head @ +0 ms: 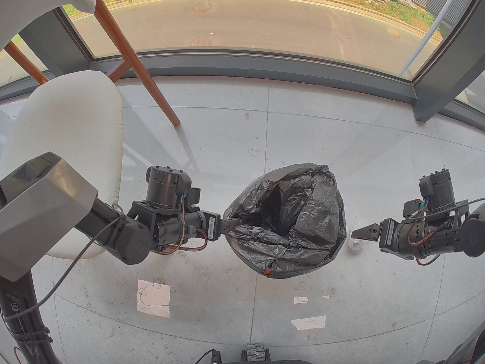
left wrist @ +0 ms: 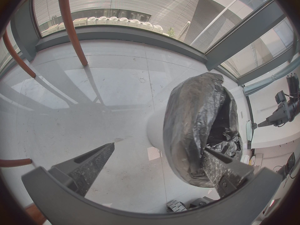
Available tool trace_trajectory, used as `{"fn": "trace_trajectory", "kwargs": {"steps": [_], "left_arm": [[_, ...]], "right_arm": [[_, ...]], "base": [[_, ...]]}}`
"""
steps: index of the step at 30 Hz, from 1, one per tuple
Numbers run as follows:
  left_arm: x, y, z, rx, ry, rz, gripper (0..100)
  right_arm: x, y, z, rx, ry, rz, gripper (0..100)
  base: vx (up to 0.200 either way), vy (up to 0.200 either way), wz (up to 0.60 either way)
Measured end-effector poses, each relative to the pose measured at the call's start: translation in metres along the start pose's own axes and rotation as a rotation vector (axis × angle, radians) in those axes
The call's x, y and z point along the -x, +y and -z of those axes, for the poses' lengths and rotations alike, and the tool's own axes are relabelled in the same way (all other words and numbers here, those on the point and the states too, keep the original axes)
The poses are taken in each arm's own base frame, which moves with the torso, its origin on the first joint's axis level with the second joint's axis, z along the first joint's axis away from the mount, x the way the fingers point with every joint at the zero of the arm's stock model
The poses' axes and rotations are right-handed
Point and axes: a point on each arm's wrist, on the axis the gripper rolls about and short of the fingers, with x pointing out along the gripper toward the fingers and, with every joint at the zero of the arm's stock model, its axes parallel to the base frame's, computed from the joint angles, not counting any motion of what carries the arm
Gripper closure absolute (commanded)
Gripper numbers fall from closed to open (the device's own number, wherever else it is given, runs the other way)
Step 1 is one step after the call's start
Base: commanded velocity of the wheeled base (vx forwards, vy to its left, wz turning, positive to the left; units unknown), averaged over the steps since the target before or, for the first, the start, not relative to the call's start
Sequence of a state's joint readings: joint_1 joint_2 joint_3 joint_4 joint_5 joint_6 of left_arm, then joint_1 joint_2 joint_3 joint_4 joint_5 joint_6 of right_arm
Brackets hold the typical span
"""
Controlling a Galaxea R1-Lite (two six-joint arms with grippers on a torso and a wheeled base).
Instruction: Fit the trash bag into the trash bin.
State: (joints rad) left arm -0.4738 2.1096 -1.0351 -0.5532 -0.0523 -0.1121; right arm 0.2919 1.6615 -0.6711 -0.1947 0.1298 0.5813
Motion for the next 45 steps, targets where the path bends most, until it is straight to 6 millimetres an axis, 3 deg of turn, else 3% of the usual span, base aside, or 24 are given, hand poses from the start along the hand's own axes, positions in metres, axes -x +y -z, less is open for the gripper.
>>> {"fn": "trace_trajectory", "kwargs": {"steps": [7, 14, 19, 24, 34, 45], "left_arm": [[0.012, -0.010, 0.018, -0.009, 0.054, 0.025, 0], [0.015, -0.029, 0.011, -0.016, 0.013, 0.100, 0], [0.025, -0.037, 0.003, -0.022, -0.016, 0.135, 0], [0.054, -0.042, -0.016, -0.029, -0.098, 0.209, 0], [0.104, -0.044, -0.029, 0.073, -0.188, 0.276, 0], [0.123, -0.044, -0.038, 0.084, -0.267, 0.285, 0]], "right_arm": [[0.004, 0.000, 0.001, 0.002, -0.006, -0.004, 0], [0.007, -0.001, -0.003, 0.000, -0.030, -0.007, 0], [0.009, -0.018, -0.018, 0.030, -0.084, 0.034, 0], [0.003, -0.049, -0.038, 0.157, -0.130, 0.121, 0], [-0.053, -0.101, -0.080, 0.159, -0.216, 0.200, 0], [-0.112, -0.124, -0.111, 0.162, -0.232, 0.211, 0]], "base": [[0.000, 0.000, 0.00], [0.000, 0.000, 0.00], [0.000, 0.000, 0.00], [0.000, 0.000, 0.00], [-0.100, 0.000, 0.00], [-0.127, 0.000, 0.00]]}}
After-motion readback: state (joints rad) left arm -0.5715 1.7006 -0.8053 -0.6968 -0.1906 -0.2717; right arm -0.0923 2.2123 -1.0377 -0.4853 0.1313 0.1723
